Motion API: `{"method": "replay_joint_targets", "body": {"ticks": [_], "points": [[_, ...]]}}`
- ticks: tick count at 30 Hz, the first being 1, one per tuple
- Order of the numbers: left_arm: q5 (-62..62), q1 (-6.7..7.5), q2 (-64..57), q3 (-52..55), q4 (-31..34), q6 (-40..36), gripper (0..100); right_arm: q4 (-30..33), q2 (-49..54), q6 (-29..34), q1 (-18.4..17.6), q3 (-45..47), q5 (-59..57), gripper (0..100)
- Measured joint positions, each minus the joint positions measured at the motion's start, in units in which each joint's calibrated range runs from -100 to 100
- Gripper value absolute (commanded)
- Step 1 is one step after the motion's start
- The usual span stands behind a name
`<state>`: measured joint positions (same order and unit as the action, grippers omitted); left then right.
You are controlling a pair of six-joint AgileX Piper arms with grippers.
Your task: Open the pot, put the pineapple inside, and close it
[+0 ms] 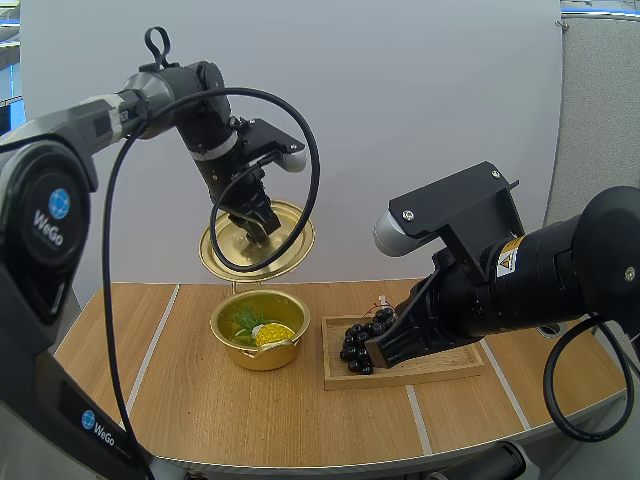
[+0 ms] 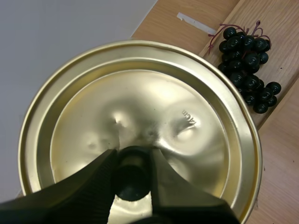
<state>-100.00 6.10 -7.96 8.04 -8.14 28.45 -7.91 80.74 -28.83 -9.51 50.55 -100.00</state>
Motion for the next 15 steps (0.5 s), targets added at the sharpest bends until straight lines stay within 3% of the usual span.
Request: {"method": "replay_joint_targets", "body": {"ticks": [15], "points": [[0.0, 0.00, 11.4, 0.0, 0.0, 0.5, 0, 0.0, 0.0, 0.0, 0.0, 0.0, 0.0, 0]]}}
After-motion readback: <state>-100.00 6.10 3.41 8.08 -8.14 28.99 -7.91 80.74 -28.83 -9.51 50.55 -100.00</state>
